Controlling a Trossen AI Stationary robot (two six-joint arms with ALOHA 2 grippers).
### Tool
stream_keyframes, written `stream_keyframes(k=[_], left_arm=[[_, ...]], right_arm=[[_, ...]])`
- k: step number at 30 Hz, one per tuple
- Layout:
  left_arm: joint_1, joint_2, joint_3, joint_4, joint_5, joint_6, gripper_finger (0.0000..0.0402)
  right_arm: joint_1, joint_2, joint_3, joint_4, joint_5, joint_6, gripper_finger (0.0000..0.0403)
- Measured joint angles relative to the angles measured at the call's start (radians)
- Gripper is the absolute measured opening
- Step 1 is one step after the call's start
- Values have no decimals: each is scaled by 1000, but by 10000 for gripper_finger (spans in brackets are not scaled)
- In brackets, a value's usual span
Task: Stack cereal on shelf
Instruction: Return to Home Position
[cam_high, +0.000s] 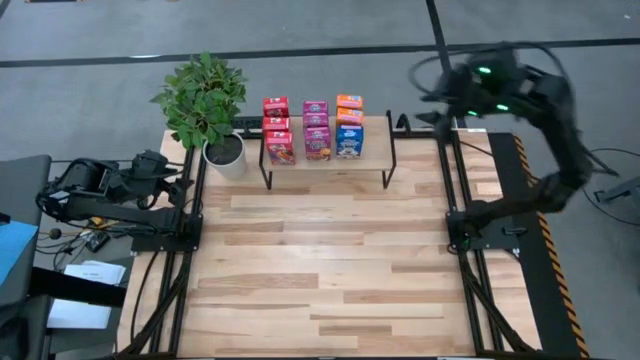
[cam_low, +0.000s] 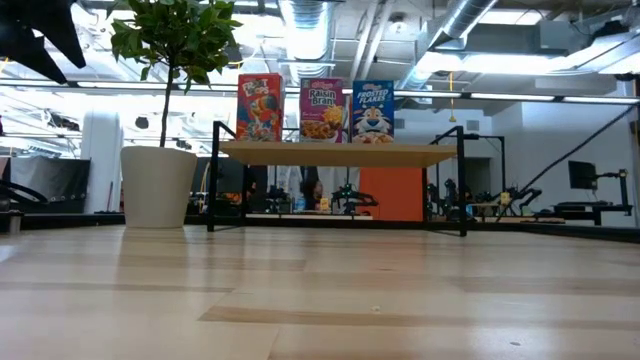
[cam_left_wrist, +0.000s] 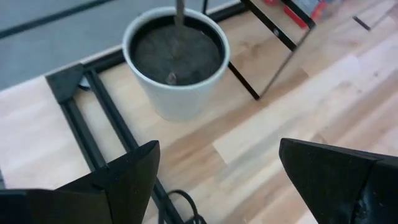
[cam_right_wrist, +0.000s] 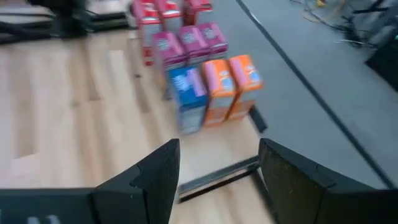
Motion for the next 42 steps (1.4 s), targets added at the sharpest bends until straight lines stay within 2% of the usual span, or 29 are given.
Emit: stream_keyframes(k=[3,5,8,11,14,17,20,22,24,28,31,34,37,39,42], left_arm=[[0,0,0,1,15,-5,321],[0,0,0,24,-48,-8,321],[0,-9,0,124,-154,66,321],[0,-61,0,251,-171,184,321],[0,-155,0,379,-165,297,321],[0,-270,-1,457,-155,394,321],[-1,-383,-27,504,-96,426,321],[-1,-390,-48,507,-40,419,321],[4,-380,-60,431,22,396,321],[4,-365,-191,488,127,403,321],[3,-392,-298,601,134,372,321],[1,-381,-333,613,178,375,321],[2,-392,-323,645,169,375,321],[2,-386,-329,634,143,332,321],[2,-387,-374,679,94,318,321]], right_arm=[[-31,-122,-64,-41,-71,18,244],[-35,-214,-161,-10,-106,42,244],[-35,-381,-410,224,-226,83,244],[-34,-556,-711,560,-374,207,244],[-36,-725,-985,783,-358,349,244],[-36,-848,-1201,964,-339,458,244],[-15,-917,-1355,1059,-405,551,244],[20,-959,-1439,1114,-417,594,244],[70,-987,-1528,1218,-403,651,244],[213,-984,-1733,1492,-321,698,244],[335,-988,-1839,1635,-138,719,244],[451,-985,-1891,1643,62,693,244],[537,-987,-1925,1649,228,653,244],[573,-986,-1946,1654,299,651,244],[610,-986,-1995,1691,346,652,244]])
